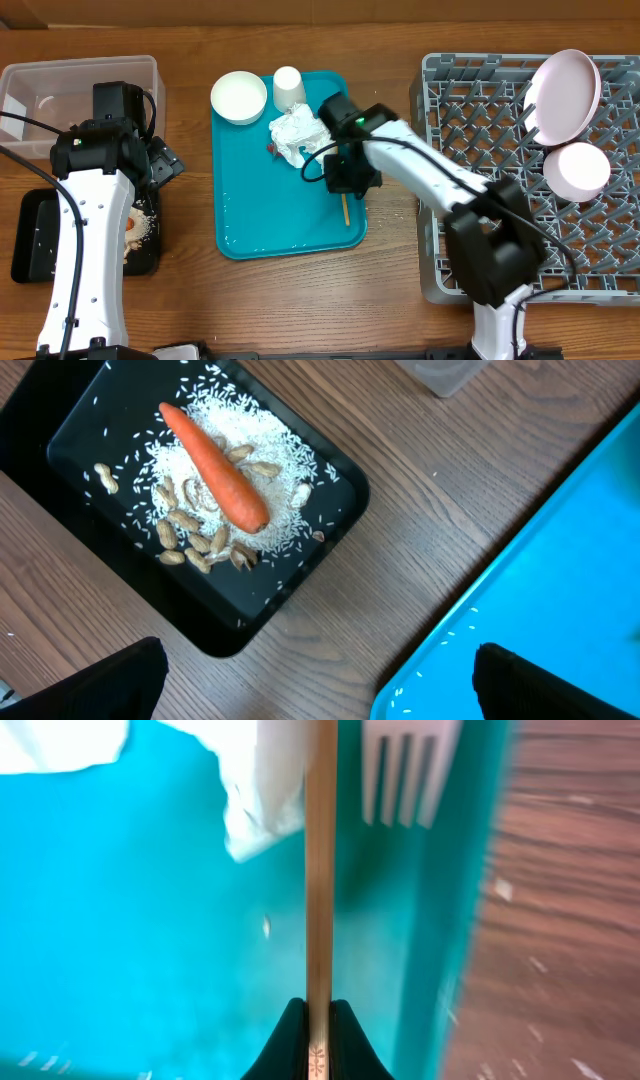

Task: Sort waste into correct bins and load items into the dishwasher rack
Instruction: 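Lift the wooden stick and carry it right to the dish rack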

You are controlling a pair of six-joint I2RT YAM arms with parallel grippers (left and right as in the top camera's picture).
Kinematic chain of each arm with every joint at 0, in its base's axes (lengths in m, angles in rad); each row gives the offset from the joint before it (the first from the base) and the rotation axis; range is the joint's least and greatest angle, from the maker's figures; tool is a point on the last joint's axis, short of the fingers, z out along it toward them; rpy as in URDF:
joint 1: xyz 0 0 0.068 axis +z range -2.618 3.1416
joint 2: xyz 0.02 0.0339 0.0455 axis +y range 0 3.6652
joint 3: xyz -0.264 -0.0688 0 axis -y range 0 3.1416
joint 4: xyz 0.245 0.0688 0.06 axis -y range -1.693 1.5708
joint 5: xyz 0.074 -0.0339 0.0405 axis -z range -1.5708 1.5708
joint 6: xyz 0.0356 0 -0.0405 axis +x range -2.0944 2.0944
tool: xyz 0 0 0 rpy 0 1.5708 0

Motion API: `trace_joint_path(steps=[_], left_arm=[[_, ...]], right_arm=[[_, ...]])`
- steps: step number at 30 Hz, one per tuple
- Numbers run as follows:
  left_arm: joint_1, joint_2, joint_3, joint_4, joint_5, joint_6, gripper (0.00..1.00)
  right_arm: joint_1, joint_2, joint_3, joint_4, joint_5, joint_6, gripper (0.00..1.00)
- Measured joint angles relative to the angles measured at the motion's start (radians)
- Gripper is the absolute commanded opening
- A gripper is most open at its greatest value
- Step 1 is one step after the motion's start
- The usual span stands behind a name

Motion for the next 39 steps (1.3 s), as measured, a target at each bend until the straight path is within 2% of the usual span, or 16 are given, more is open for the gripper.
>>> trace_joint_path(steps=[13, 24, 30, 39], left_arm=[[0.0, 0.0, 0.0, 0.0, 0.0, 0.0, 1.0], [0.0, 0.0, 0.0, 0.0, 0.0, 0.0, 1.0], [0.0, 0.0, 0.0, 0.0, 0.0, 0.0, 1.0], [0.0, 0.0, 0.0, 0.0, 0.0, 0.0, 1.0]], right_arm=[[-0.179, -0.224, 0.004, -0.033, -0.027, -0.057, 0.04], [-0.374, -0.227, 0.004, -0.047, 0.1, -0.14, 0.04], [-0.492, -0.227, 0.004, -0.039, 0.099, -0.214, 0.04], [-0.504, -0.227, 0.004, -0.017, 0.08, -0.291, 0.05]])
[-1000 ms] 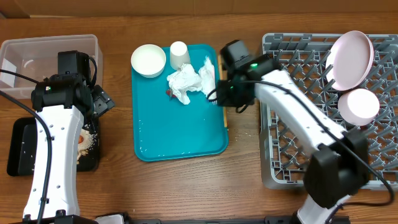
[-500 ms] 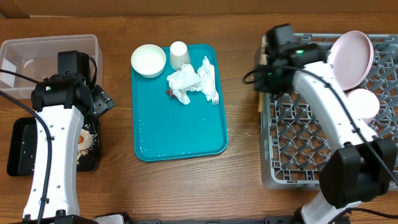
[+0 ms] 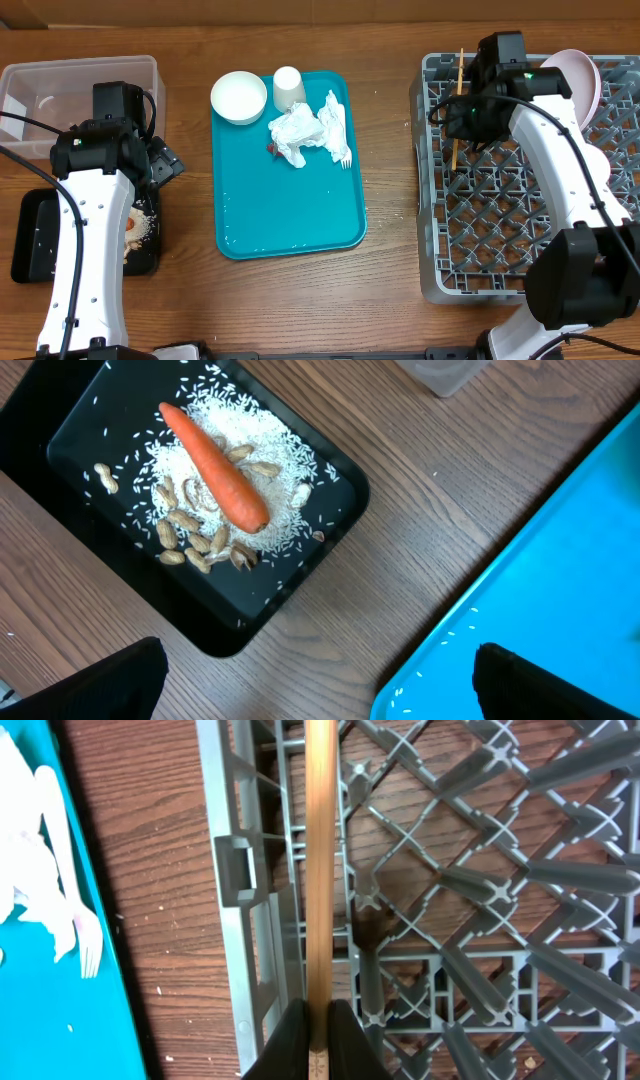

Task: Sort waste into correct bins and load items into the dishwasher rack
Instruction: 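Lift the wooden stick and carry it right to the dish rack, then lower the stick into the rack's left edge and open the right gripper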

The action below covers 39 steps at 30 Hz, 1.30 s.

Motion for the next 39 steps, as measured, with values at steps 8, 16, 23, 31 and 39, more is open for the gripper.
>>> trace_joint_path(steps=[8, 16, 23, 31, 39], left_arm=[[0.0, 0.0, 0.0, 0.0, 0.0, 0.0, 1.0], [0.0, 0.0, 0.0, 0.0, 0.0, 0.0, 1.0], [0.0, 0.0, 0.0, 0.0, 0.0, 0.0, 1.0], [0.0, 0.0, 0.0, 0.0, 0.0, 0.0, 1.0], [0.0, 0.0, 0.0, 0.0, 0.0, 0.0, 1.0]], right_arm=[[0.0, 0.015, 0.0, 0.005, -0.003, -0.013, 0.59], [0.0, 0.027, 0.0, -0.011, -0.04, 0.023, 0.71], [0.002, 0.027, 0.0, -0.035, -0.143, 0.042, 0.65], [0.069, 0.027, 0.0, -0.074, -0.361, 0.046, 0.74], [0.272, 0.027, 0.0, 0.037, -0.369, 0.085, 1.0]])
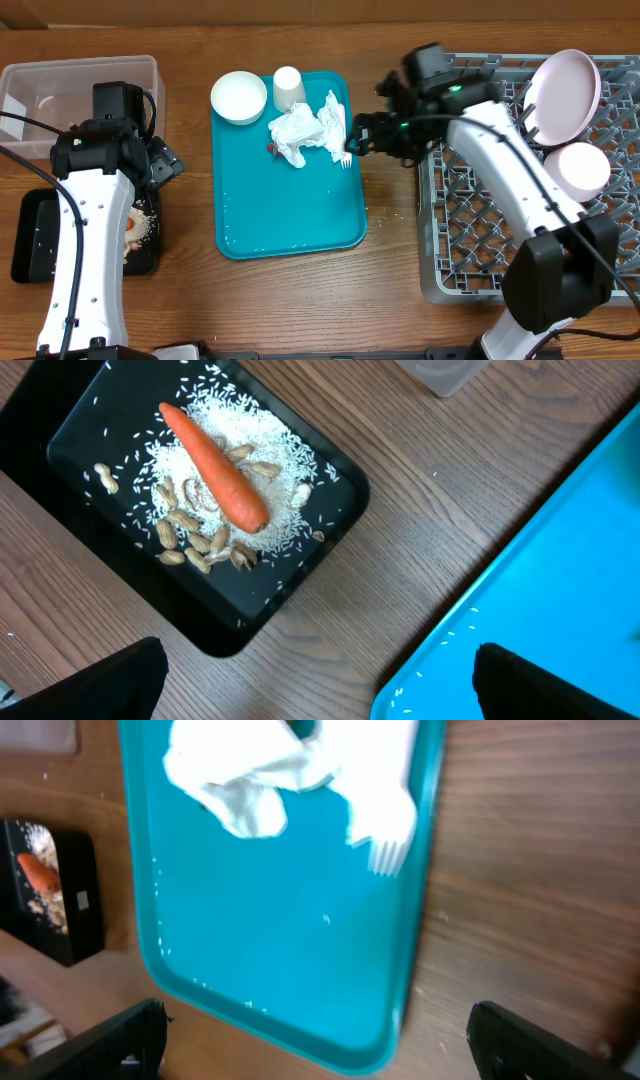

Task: Sort waste into correct bins and load items into the dishwasher rack
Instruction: 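Lower the stick into the rack's left edge and open the right gripper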

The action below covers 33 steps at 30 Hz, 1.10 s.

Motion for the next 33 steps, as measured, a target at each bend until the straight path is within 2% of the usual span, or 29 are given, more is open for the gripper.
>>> trace_joint_path(steps=[3, 7, 16, 19, 33], left_arm=[[0.0, 0.0, 0.0, 0.0, 0.0, 0.0, 1.0], [0.0, 0.0, 0.0, 0.0, 0.0, 0.0, 1.0], [0.0, 0.0, 0.0, 0.0, 0.0, 0.0, 1.0], [0.0, 0.0, 0.0, 0.0, 0.0, 0.0, 1.0], [0.0, 0.0, 0.0, 0.0, 0.0, 0.0, 1.0]], right_arm=[[0.039, 0.0, 0.0, 0.05, 0.062, 0.043, 1.0], [0.014, 0.0, 0.002, 0.083, 0.115, 0.097, 1.0], [-0.264, 0.0, 0.108, 0.059, 0.106, 0.14, 1.0], [-0.311, 0.0, 0.112, 0.043, 0.094, 0.141, 1.0], [-0.328, 0.0, 0.112, 0.037, 0.07, 0.142, 1.0]])
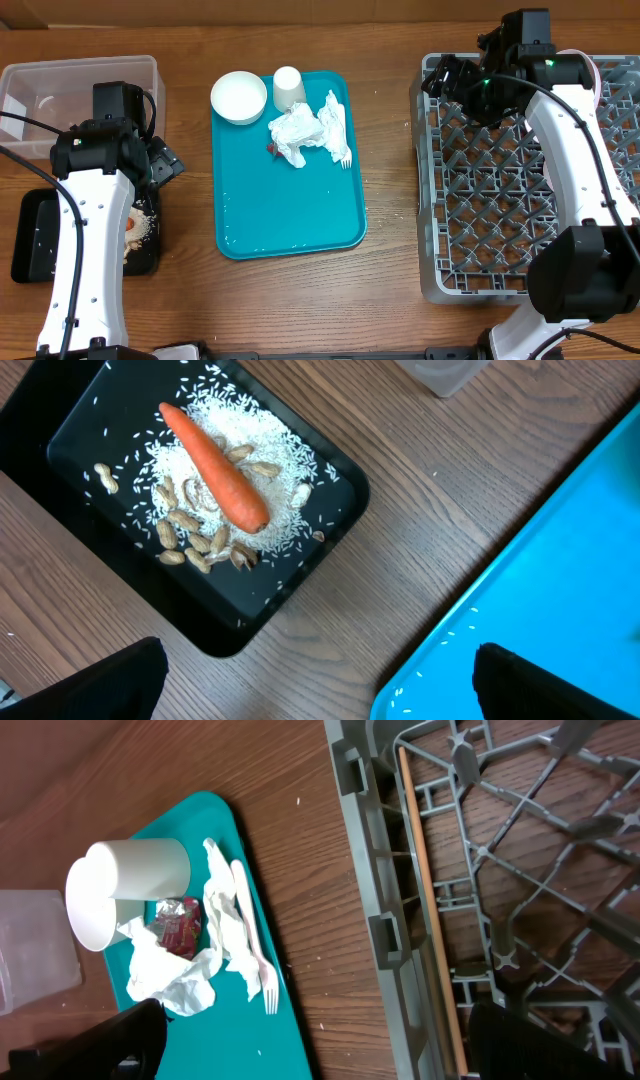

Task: Sort waste into correct bins and load items into the dishwasher rack
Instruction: 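Lower the stick into the rack's left edge and open the right gripper, then reach the left gripper to the tissue and red wrapper and grasp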

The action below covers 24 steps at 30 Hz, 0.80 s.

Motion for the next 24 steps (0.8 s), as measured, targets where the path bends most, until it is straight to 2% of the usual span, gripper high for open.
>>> trace_joint_path(steps=[10, 16, 21, 24], left_arm=[[0.0, 0.0, 0.0, 0.0, 0.0, 0.0, 1.0], [0.0, 0.0, 0.0, 0.068, 0.031, -0.006, 1.0], [0.0, 0.0, -0.001, 0.108, 0.28, -0.03, 1.0], [-0.018, 0.0, -0.004, 0.225, 0.447, -0.019, 1.0]], right_arm=[[-0.002, 0.0, 0.0, 0.0, -0.001, 0.0, 1.0], [-0.002, 0.0, 0.0, 0.0, -0.006, 0.002, 1.0], [-0.002, 0.0, 0.0, 0.0, -0.007, 0.003, 1.0], [-0.002, 0.0, 0.0, 0.0, -0.007, 0.003, 1.0]])
